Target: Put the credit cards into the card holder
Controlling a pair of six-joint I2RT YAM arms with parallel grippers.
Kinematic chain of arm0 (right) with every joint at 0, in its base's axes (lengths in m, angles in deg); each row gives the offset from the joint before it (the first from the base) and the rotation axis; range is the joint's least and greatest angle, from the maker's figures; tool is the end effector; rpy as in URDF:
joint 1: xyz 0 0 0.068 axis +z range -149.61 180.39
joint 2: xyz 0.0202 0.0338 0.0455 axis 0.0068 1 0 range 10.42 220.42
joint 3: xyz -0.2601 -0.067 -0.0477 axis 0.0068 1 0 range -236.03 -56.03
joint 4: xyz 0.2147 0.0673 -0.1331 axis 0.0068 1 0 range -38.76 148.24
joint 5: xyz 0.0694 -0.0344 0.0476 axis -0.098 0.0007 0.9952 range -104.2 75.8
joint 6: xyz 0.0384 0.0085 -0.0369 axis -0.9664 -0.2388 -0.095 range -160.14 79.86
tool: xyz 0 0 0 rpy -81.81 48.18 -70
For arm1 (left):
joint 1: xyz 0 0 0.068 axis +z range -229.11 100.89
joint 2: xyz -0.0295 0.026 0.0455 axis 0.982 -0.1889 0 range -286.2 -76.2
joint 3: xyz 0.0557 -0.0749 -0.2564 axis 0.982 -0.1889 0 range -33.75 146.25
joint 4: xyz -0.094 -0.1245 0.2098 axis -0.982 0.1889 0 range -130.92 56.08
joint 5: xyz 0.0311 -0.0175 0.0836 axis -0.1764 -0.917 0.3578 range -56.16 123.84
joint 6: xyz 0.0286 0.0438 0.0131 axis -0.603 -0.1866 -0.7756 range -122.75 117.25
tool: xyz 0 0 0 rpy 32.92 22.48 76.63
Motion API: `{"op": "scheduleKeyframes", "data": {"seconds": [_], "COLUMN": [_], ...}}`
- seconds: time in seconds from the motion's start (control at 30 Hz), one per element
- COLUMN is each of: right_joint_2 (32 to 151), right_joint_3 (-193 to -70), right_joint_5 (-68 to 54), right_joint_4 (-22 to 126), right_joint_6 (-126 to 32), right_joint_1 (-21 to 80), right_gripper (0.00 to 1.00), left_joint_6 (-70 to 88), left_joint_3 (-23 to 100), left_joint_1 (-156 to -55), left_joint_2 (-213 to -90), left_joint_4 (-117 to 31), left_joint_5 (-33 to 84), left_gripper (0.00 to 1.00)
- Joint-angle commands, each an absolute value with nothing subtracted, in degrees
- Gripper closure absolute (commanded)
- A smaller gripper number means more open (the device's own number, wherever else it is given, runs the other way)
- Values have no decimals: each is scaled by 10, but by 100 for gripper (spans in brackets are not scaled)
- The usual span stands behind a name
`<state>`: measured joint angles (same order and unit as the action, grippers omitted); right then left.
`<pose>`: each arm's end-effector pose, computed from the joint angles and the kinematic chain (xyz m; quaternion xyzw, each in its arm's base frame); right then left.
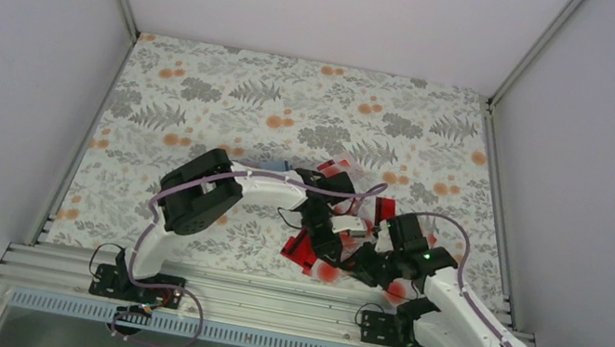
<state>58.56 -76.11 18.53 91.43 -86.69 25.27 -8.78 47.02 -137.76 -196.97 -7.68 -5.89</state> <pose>0.1069 0.0708 0.1513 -0.1249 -0.9355 -0.3303 0.0146 0.1942 -0.3624 0.1318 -0.5395 -0.7597 0.3621 0.0261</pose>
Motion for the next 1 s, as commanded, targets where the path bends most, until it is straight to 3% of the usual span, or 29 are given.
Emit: {"op": "scheduleKeyframes", "data": {"seconds": [0.0, 0.13, 0.5, 0.97], "right_joint_2": [593, 603, 614, 680], "right_joint_3": [-785, -801, -887, -1065], "right_joint_5": [176, 153, 45, 30], "right_joint_4": [901, 925, 1035, 1006], "right_joint_6": [-863, -860, -868, -722], "right_joint_1": [250, 250, 250, 250], "right_gripper": [83, 96, 96, 96], "left_joint_6": [-99, -95, -61, -63], "left_joint_3": [476, 473, 472, 491], "left_joint_1": [-1371, -1367, -1328, -1215], "left_joint_2": [-1969, -1963, -1906, -1783], "left_joint_4": [-82, -85, -108, -84], "left_joint_5": [-67, -69, -69, -55], "left_gripper": [67, 67, 65, 43]}}
